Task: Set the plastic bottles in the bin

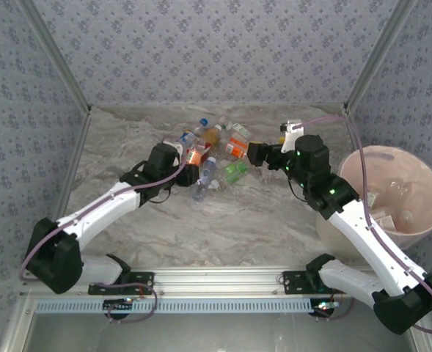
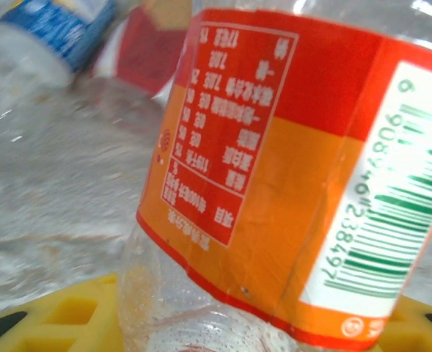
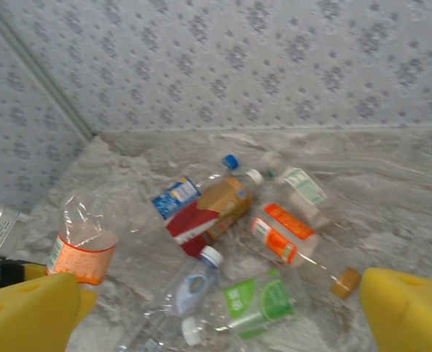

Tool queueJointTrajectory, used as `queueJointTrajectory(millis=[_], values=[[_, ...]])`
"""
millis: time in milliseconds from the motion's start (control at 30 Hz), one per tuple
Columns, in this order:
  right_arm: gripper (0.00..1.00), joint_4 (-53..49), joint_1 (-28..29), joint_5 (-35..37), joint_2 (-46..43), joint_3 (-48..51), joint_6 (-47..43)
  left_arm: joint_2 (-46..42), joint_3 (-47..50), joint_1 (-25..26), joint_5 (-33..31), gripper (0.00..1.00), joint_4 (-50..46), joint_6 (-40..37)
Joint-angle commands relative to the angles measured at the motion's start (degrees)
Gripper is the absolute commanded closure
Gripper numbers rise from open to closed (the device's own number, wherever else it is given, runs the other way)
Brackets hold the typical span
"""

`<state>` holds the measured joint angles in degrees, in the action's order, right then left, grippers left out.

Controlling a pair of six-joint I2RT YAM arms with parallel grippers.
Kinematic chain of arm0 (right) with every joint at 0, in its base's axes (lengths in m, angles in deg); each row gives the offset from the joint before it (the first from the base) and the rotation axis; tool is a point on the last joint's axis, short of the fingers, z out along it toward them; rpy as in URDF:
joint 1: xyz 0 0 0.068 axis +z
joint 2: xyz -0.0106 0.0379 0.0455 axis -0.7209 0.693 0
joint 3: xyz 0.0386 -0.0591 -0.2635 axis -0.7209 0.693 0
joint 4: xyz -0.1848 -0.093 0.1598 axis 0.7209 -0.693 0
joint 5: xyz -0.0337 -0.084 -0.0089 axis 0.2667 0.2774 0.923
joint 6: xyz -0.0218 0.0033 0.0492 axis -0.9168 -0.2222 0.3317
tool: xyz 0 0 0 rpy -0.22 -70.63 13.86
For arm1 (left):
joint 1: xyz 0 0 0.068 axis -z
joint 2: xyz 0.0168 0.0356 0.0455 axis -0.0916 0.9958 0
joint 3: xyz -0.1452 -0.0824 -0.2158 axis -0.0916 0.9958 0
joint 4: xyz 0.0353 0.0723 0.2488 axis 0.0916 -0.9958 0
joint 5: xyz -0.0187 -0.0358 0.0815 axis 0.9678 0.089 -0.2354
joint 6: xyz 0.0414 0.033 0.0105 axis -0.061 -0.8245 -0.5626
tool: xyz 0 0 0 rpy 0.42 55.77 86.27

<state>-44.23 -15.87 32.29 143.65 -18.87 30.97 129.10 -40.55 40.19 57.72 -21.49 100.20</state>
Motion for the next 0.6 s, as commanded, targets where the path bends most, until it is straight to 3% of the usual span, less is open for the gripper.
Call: queueJointTrajectory(millis=[0,367,567], values=[[0.0,6.63,0.9,-6.73,0.96,0.58,2.87,-1.59,0.83,1.5,11.14,0.52,7.1,2.09],[0.0,13.19,2.37,-19.56,6.7,1.24,8.81,-0.66,2.01,4.79,27.56,0.53,25.32,7.45],[0.0,12.9,2.4,-23.92,7.61,1.26,8.92,0.51,1.75,4.97,31.92,0.54,29.58,8.62]])
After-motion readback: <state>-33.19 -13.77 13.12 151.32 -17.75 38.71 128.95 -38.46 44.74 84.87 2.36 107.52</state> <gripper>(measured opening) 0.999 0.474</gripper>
